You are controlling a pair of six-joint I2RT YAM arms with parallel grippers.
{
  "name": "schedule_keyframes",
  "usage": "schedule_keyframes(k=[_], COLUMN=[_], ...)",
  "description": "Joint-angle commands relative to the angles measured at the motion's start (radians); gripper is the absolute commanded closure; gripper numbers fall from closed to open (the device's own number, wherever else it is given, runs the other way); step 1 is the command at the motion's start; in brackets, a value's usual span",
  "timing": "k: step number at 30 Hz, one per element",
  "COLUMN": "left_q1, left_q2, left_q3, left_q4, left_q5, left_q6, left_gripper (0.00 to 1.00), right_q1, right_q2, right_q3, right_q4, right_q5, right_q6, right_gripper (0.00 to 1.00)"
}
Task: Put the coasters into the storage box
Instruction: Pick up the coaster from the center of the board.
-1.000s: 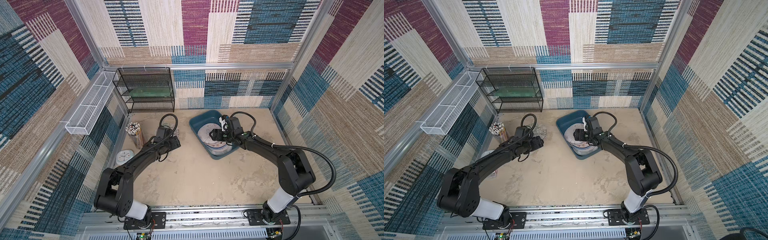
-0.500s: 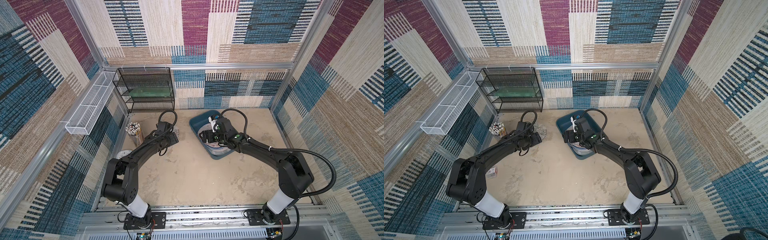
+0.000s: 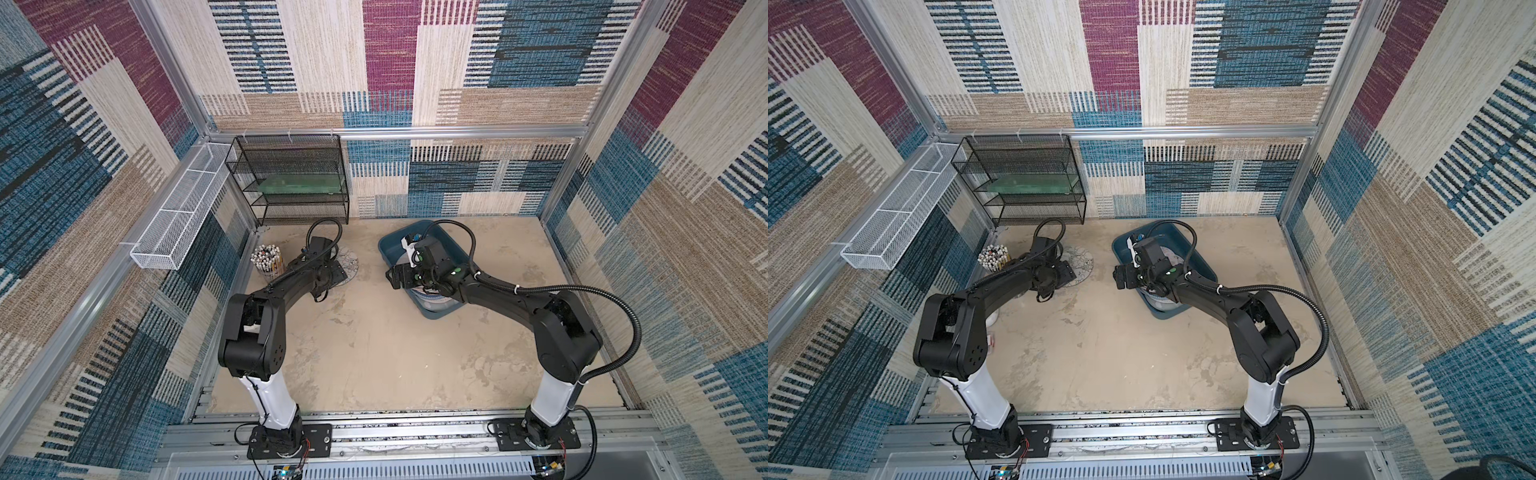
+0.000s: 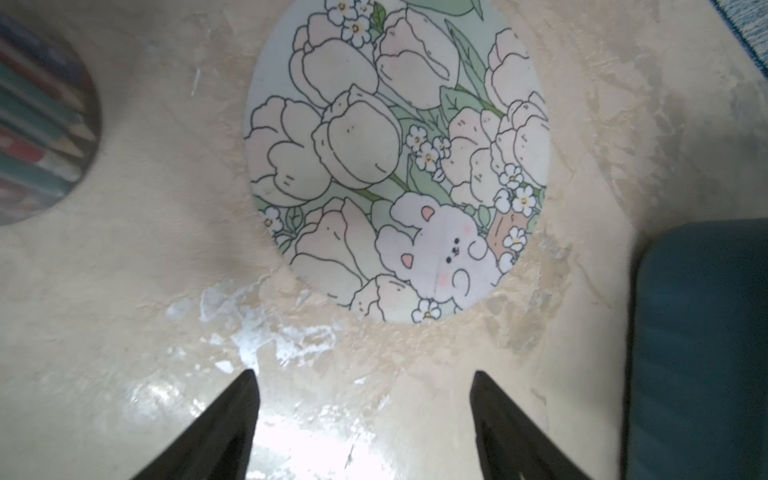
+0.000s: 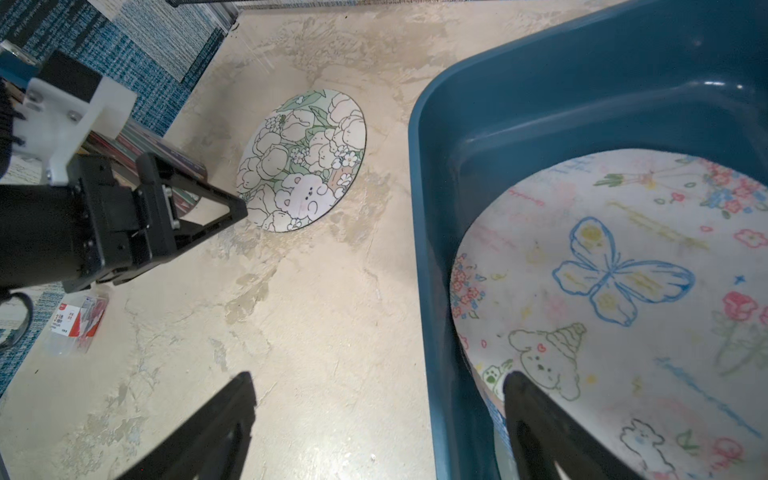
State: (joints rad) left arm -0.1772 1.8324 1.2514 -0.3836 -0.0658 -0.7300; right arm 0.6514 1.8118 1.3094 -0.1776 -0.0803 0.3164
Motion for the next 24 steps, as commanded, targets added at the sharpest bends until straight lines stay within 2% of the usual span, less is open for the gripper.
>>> schedule_keyframes(k=[1,9,15,24], left_q1=[0.002,0.017,0.026,0.027], left_q2=[0.043,0.118,0.198,0.265], left_q3=[0.045,0.111,0.217,0.297], left_q4=[-0.047,-0.067,-0.158,-0.219], left_q5=[-0.029,-0.063,-0.069,-0.090], left_q6=[-0.039,-0.071,-0.061,-0.075], left_gripper=[0.22,0.22,0.23,0.24], right_q1=[0.003,-0.002,-0.007,-0.024], right_q2=[0.006,0.006,0.015,0.015], right_q3=[0.007,-0.002,-0.013,-0.018], right_q4=[0.013,0.013,0.024,0.038], right_q5=[-0.012,-0.030,-0.056,-0.107], right_q6=[-0.006,-0.011,-0.010,-0.018], right_gripper=[0.05,0.05,0.05,0.05])
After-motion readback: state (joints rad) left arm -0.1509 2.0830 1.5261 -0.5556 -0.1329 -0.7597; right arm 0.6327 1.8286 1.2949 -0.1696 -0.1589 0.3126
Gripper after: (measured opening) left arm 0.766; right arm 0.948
